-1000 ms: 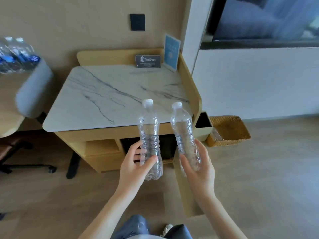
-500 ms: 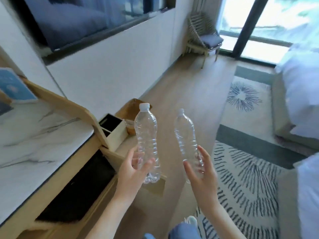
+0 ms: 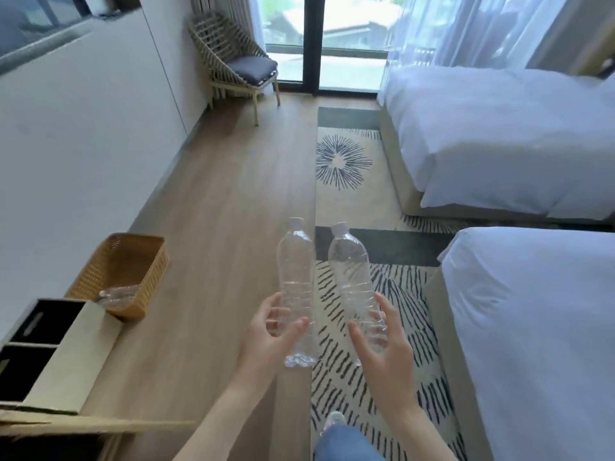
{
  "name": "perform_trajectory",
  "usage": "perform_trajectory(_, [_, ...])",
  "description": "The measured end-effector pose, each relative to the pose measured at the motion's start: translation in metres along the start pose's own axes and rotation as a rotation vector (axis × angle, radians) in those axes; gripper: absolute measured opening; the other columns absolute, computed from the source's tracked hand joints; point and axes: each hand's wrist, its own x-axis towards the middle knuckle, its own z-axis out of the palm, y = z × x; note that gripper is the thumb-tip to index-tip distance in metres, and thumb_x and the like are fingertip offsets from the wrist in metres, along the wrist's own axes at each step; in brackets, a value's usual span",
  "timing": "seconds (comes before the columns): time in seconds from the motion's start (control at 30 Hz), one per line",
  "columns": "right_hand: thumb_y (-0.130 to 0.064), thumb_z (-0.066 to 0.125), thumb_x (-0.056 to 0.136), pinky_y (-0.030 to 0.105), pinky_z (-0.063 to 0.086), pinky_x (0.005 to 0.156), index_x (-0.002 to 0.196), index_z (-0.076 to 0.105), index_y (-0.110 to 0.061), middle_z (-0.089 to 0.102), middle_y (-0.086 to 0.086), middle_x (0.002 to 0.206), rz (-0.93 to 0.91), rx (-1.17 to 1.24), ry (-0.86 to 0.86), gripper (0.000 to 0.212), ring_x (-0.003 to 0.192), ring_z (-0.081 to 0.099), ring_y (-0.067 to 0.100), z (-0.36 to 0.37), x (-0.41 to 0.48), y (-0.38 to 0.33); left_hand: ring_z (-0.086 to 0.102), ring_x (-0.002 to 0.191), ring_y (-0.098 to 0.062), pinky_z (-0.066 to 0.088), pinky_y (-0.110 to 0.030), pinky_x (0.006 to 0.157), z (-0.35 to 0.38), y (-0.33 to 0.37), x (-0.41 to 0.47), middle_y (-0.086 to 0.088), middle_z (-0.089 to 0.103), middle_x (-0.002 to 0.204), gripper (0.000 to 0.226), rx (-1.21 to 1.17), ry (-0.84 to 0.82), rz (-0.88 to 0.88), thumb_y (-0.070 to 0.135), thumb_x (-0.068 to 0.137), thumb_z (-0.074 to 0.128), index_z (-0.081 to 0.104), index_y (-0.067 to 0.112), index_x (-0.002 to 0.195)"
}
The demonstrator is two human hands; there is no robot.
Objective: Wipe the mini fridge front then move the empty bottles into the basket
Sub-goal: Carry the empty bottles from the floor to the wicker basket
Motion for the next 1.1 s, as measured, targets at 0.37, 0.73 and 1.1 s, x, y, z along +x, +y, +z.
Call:
perform_trajectory(0.37, [-0.053, 0.068, 0.087, 0.041, 0.059, 0.086, 0.145, 0.040, -0.045, 0.063, -0.011, 0.123, -0.041, -0.021, -0.140, 0.065, 0.107, 0.065, 0.009, 0.000, 0.196, 0.015, 0.063, 0.099, -0.005, 0.049, -0.017, 0.072, 0.067, 0.055, 0.140, 0.014, 0.065, 0.110, 0.058, -0.009, 0.144, -0.080, 0.051, 0.074, 0.077, 0.046, 0.050, 0.123])
perform_trajectory(0.73, [-0.047, 0.072, 0.087, 0.042, 0.057, 0.089, 0.138, 0.043, -0.053, 0.065, -0.017, 0.119, -0.108, 0.037, -0.369, 0.060, 0.107, 0.066, 0.008, 0.151, 0.410, -0.006, 0.062, 0.100, -0.001, 0.048, -0.019, 0.072, 0.010, 0.056, 0.353, 0.016, 0.066, 0.108, 0.061, -0.118, 0.385, -0.140, 0.071, 0.053, 0.068, 0.052, 0.056, 0.110])
perform_trajectory(1.1, [-0.037, 0.077, 0.086, 0.030, 0.055, 0.090, 0.129, 0.044, -0.064, 0.065, -0.014, 0.123, -0.251, 0.095, -0.558, 0.060, 0.107, 0.065, 0.005, 0.305, 0.600, -0.087, 0.052, 0.097, 0.021, 0.041, -0.014, 0.074, -0.079, 0.114, 0.520, 0.023, 0.059, 0.115, 0.058, -0.173, 0.589, -0.133, 0.074, 0.059, 0.067, 0.046, 0.061, 0.112])
